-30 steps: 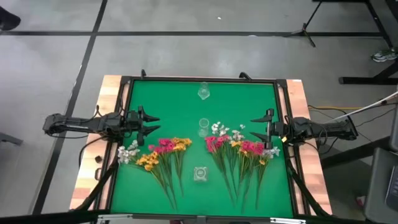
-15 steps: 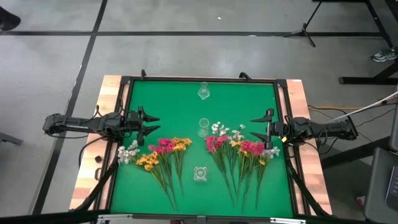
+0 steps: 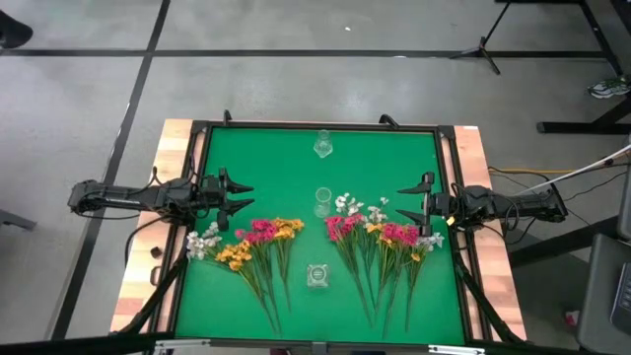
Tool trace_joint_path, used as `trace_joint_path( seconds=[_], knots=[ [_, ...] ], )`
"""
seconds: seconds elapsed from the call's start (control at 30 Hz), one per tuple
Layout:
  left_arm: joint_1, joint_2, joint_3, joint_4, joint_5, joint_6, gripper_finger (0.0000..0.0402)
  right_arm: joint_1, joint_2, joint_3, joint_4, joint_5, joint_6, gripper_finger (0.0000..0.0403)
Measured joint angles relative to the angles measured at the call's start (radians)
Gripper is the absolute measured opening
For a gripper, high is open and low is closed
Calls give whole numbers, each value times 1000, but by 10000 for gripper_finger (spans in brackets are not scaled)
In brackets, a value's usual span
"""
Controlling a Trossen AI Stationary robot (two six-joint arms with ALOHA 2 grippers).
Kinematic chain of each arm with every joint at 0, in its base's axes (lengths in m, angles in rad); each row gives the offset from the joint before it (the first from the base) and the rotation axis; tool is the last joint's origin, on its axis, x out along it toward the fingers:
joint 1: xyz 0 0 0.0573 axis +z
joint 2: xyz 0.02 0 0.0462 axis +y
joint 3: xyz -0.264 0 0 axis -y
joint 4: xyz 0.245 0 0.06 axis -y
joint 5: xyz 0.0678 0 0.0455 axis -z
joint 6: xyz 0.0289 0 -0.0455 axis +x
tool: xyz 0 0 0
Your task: Sort flowers into vase by color
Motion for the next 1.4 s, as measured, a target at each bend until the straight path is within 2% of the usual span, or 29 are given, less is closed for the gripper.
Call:
trace_joint_path(
  seconds=[0.13, 0.23, 0.33, 0.43, 0.63, 0.77, 0.97, 1.07, 1.17, 1.3, 1.4],
  knots=[
    [0, 0, 0, 0, 0, 0, 172, 0, 0, 0, 0, 9, 0, 253],
    [0, 0, 0, 0, 0, 0, 172, -1, 0, 0, 9, 96, 0, 253],
    [0, 0, 0, 0, 0, 0, 172, -1, 0, 0, 12, 118, 0, 253],
    [0, 0, 0, 0, 0, 0, 172, -1, 0, 0, 9, 86, 27, 253],
    [0, 0, 0, 0, 0, 2, 172, -1, 0, 0, 2, -24, 222, 253],
    [0, 0, 0, 1, -40, 127, 172, -1, 0, 0, 9, 7, 240, 253],
    [0, 0, 0, 2, -45, 312, 172, 0, 1, 8, 2, 18, 436, 253],
    [0, 0, 0, 2, -44, 305, 172, 0, 1, 9, 5, 19, 495, 253],
    [0, 0, 0, 3, -28, 215, 172, 0, 2, 9, 32, 19, 561, 253],
    [0, 0, 0, 39, -26, 135, 172, 0, 4, 10, 146, 24, 648, 253],
    [0, 0, 0, 98, -22, 102, 172, 0, 24, 27, 204, 30, 649, 253]
  ],
)
